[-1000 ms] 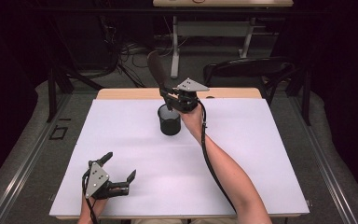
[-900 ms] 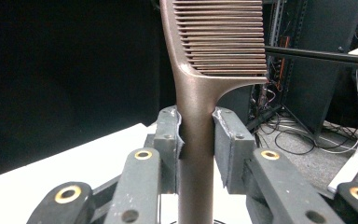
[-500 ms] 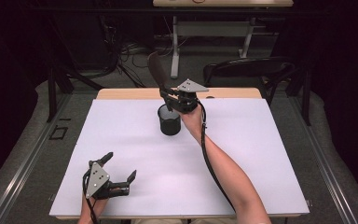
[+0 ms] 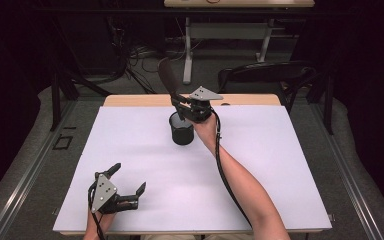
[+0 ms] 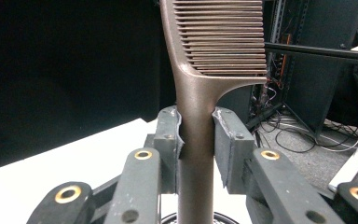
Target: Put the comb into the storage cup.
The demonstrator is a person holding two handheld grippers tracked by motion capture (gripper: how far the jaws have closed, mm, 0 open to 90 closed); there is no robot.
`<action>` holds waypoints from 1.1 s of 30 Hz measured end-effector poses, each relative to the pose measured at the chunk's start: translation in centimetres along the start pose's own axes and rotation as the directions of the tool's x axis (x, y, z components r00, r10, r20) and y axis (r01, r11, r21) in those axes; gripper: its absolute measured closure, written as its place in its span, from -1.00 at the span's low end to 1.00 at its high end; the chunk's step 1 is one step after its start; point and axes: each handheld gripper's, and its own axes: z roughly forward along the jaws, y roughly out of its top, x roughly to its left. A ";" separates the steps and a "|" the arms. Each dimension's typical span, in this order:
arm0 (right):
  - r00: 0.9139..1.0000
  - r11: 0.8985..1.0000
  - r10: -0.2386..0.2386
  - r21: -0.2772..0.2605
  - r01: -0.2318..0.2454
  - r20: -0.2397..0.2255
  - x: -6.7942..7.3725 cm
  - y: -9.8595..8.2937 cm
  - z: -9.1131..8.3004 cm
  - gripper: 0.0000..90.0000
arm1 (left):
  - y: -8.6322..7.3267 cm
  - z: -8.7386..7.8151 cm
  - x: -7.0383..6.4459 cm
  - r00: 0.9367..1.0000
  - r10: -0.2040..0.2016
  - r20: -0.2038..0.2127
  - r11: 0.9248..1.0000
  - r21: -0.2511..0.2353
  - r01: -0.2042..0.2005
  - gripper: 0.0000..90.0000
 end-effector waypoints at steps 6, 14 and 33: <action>1.000 1.000 0.009 0.007 -0.009 0.002 -0.2 -0.4 0.1 0.62 | 0.0 0.0 0.0 1.000 0.000 0.000 1.000 -0.001 0.000 -0.99; 1.000 1.000 0.004 0.011 -0.004 -0.004 0.0 -0.7 0.4 0.62 | 0.0 0.0 0.0 1.000 -0.001 -0.001 1.000 -0.001 0.001 -0.99; 1.000 0.999 0.015 0.047 -0.014 -0.010 -0.1 -1.8 0.8 0.62 | 0.0 0.1 0.0 1.000 -0.006 0.002 1.000 -0.002 0.006 -0.99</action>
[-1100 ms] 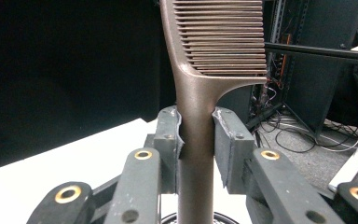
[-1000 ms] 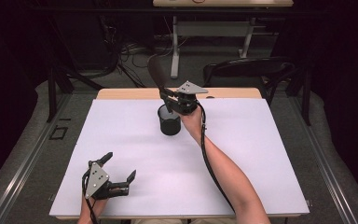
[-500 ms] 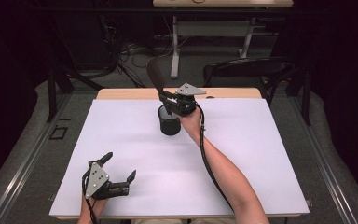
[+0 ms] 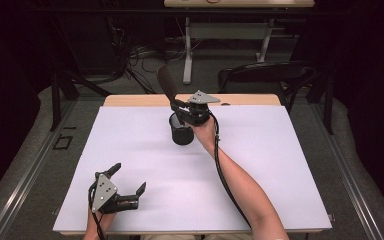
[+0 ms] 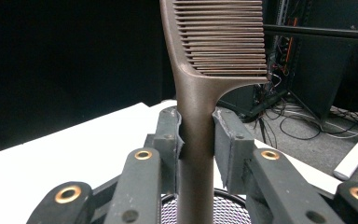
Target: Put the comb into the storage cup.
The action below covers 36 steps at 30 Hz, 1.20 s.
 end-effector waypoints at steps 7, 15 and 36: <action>1.000 1.000 -0.006 0.007 0.006 -0.003 0.0 -0.1 0.0 0.62 | 0.0 0.0 0.0 1.000 0.000 0.002 1.000 0.002 0.000 -0.99; 1.000 1.000 -0.005 0.019 0.005 0.001 -0.1 -0.6 0.0 0.62 | 0.0 0.0 0.0 1.000 -0.001 0.001 1.000 0.002 0.001 -0.99; 1.000 0.999 -0.006 0.048 0.005 0.017 -0.6 -1.1 -0.3 0.62 | 0.0 -0.1 0.0 1.000 0.005 0.001 1.000 0.001 -0.005 -0.99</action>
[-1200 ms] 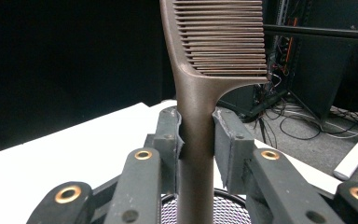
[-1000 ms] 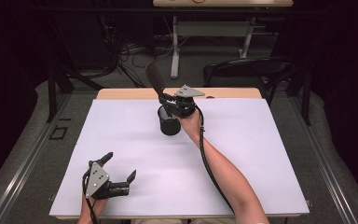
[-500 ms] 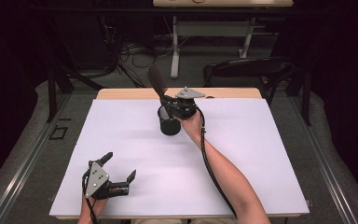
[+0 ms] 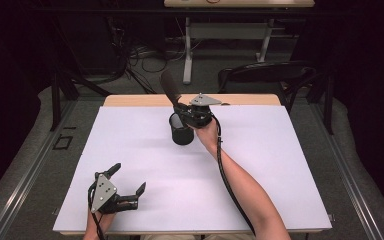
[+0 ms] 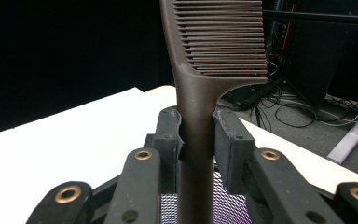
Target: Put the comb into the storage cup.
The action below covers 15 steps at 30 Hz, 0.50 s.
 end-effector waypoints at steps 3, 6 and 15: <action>1.000 1.000 -0.006 0.007 0.006 0.000 0.0 0.0 0.0 0.62 | 0.0 0.0 0.0 1.000 0.001 0.001 1.000 0.000 -0.001 -0.99; 1.000 1.000 -0.009 0.010 0.009 0.000 0.1 0.1 -0.1 0.62 | 0.0 0.0 0.0 1.000 0.001 0.002 1.000 0.001 -0.001 -0.99; 1.000 1.000 -0.012 0.024 0.012 0.009 0.0 -0.3 -0.1 0.62 | 0.0 0.0 0.0 1.000 0.002 0.001 1.000 0.001 -0.002 -0.99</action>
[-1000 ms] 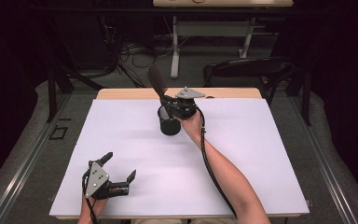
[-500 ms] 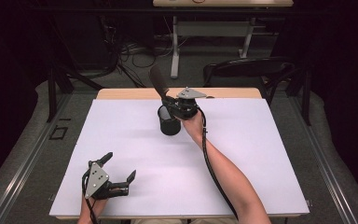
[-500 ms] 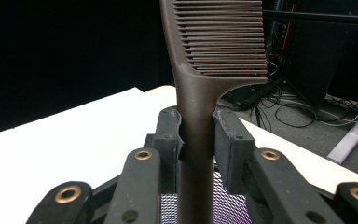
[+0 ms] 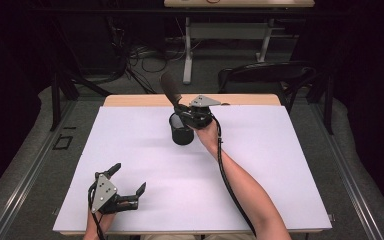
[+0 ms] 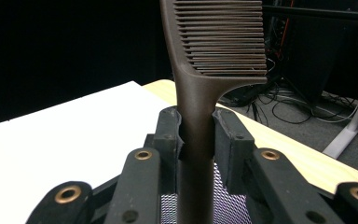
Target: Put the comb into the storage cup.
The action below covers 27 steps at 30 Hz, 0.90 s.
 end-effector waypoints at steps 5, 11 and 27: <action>1.000 1.000 0.004 0.003 -0.004 0.002 0.0 -0.3 0.1 0.62 | 0.0 0.0 0.0 1.000 0.000 0.000 1.000 0.002 0.000 -0.99; 1.000 1.000 0.008 0.012 -0.008 0.007 -0.2 -0.6 0.1 0.62 | 0.0 0.0 0.0 1.000 -0.003 -0.001 1.000 0.000 0.003 -0.99; 1.000 0.998 0.018 0.054 -0.018 0.004 -0.2 -1.2 0.2 0.61 | 0.0 -0.1 0.0 1.000 0.001 -0.004 1.000 0.001 -0.001 -0.99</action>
